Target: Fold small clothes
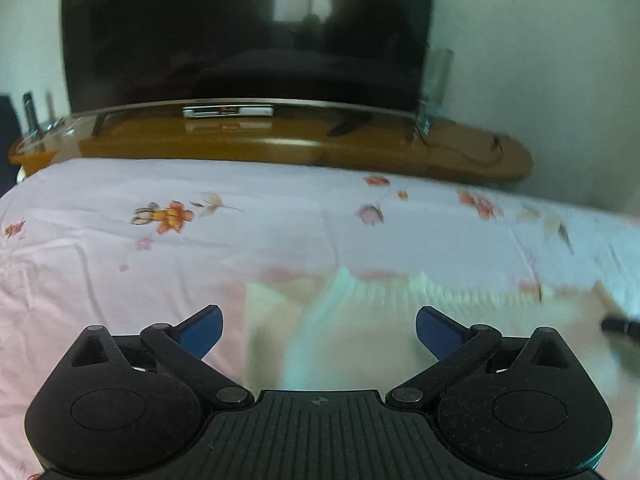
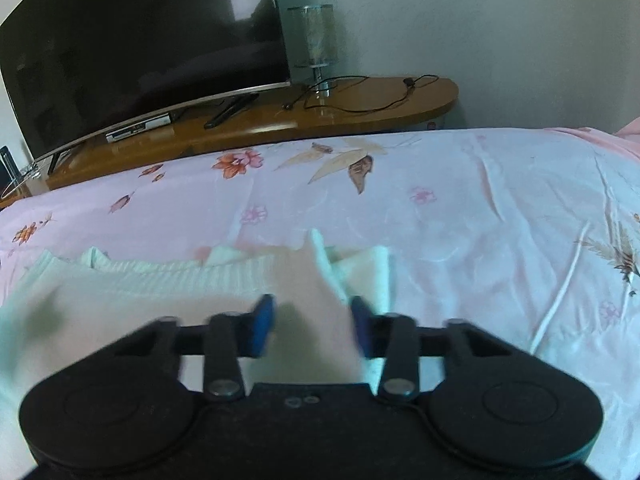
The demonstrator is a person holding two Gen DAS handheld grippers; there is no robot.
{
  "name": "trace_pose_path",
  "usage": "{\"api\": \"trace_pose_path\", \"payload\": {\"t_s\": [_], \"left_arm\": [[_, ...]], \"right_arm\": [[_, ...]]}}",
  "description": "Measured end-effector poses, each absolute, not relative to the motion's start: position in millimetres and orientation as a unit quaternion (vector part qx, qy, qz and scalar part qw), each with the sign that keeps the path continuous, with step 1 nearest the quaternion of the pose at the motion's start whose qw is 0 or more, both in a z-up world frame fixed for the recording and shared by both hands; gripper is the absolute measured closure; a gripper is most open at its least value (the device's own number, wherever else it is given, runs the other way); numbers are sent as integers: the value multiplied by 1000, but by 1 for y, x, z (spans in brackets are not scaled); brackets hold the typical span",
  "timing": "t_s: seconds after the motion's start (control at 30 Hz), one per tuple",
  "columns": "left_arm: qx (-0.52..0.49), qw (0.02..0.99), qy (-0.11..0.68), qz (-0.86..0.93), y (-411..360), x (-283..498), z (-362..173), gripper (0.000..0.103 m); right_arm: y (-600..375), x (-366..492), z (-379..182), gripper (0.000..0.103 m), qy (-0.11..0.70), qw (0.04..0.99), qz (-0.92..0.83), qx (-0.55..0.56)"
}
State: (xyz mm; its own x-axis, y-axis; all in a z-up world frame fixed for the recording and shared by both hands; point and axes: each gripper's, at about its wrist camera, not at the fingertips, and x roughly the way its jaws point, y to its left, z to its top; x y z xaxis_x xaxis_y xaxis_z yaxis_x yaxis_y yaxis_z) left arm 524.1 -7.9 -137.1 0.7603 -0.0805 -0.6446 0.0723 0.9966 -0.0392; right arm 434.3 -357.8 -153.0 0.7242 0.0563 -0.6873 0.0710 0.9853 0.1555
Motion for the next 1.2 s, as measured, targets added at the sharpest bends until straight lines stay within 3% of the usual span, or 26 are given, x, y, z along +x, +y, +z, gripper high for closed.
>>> {"api": "trace_pose_path", "payload": {"t_s": [0.07, 0.13, 0.17, 0.23, 0.33, 0.43, 0.47, 0.53, 0.9, 1.07, 1.1, 1.2], "left_arm": [[8, 937, 346, -47, -18, 526, -145, 22], [10, 935, 352, -42, -24, 531, -154, 32], [13, 934, 355, -37, -26, 531, -158, 32], [15, 928, 371, -13, -25, 538, -172, 32], [-3, 928, 372, -5, -21, 539, -172, 32], [9, 927, 376, -7, -25, 537, -167, 32], [4, 925, 379, -10, -25, 536, -165, 32], [-1, 926, 378, -19, -28, 531, -159, 32], [22, 930, 355, -94, -82, 506, -125, 32], [32, 928, 360, -90, -105, 507, -132, 32], [28, 928, 363, -85, -104, 511, -136, 32], [17, 917, 392, -78, -98, 526, -153, 32]], "right_arm": [[-356, 439, -155, 78, 373, 923, -4, 92], [-356, 442, -155, 92, 369, 925, -6, 95], [-359, 441, -154, 99, 363, 926, -8, 100], [-364, 440, -150, 99, 337, 936, -31, 96], [-375, 447, -168, 99, 366, 925, -40, 96], [-371, 441, -161, 94, 354, 931, -49, 75], [-371, 437, -157, 86, 345, 934, -50, 78], [-369, 431, -145, 80, 326, 941, -42, 83], [-312, 419, -125, 76, 338, 938, 43, 64], [-273, 425, -123, 76, 341, 935, 89, 51], [-268, 428, -124, 83, 342, 934, 88, 49], [-265, 439, -131, 78, 354, 930, 89, 53]]}}
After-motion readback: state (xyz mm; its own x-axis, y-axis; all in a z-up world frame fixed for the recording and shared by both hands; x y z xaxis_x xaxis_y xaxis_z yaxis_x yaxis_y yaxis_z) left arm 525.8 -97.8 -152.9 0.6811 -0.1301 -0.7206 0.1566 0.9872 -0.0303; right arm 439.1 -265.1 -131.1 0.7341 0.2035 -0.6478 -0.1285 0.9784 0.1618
